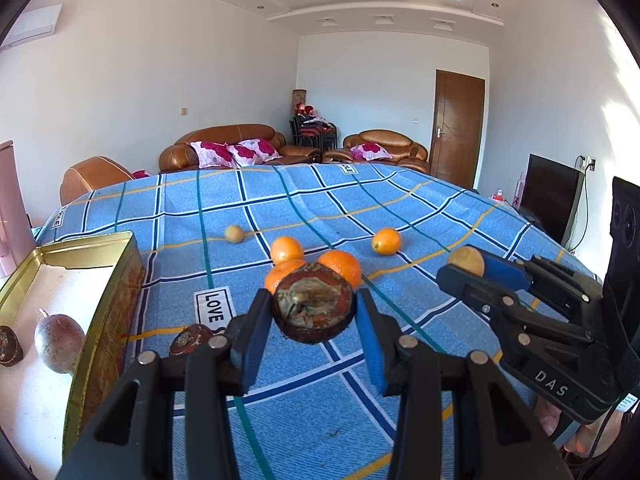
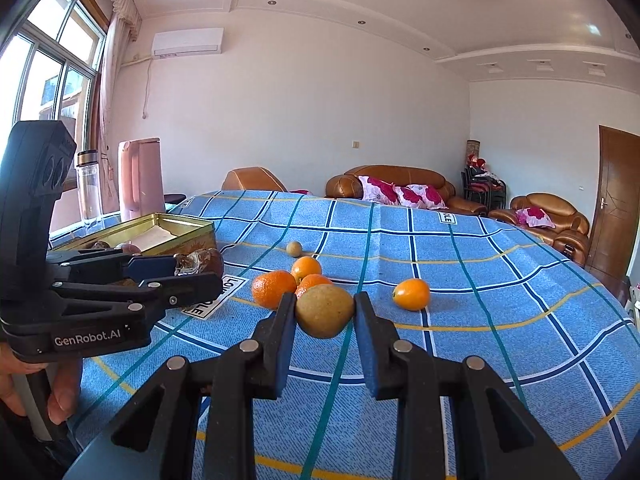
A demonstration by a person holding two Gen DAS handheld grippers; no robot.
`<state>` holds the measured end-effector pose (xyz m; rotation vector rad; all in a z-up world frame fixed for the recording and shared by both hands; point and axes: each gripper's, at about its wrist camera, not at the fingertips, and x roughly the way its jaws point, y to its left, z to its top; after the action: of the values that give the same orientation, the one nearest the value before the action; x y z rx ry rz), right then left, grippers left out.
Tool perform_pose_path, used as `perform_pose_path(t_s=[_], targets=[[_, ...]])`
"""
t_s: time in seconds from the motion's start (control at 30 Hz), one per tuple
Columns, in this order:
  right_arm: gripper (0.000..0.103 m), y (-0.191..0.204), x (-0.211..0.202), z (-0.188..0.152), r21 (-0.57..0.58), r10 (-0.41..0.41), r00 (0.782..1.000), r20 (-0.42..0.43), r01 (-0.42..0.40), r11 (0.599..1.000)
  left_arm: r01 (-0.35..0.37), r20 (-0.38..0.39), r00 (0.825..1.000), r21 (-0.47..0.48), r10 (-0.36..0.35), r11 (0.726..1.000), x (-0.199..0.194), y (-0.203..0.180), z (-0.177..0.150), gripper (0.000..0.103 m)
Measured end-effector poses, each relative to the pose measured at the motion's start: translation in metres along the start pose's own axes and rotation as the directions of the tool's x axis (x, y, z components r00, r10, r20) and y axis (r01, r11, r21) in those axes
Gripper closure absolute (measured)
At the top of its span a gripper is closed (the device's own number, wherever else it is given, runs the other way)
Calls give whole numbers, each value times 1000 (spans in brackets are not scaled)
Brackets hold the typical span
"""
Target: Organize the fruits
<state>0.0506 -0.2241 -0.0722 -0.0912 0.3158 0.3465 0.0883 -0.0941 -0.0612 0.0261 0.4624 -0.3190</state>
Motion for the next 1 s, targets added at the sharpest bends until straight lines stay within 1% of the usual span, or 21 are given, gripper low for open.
perform_pose_path(t_s=[1.0], targets=[[73,5,-14,-3,-35,17,996,85,-15,999,-39,94,995,54,34,998,-17,-9,-1,59]])
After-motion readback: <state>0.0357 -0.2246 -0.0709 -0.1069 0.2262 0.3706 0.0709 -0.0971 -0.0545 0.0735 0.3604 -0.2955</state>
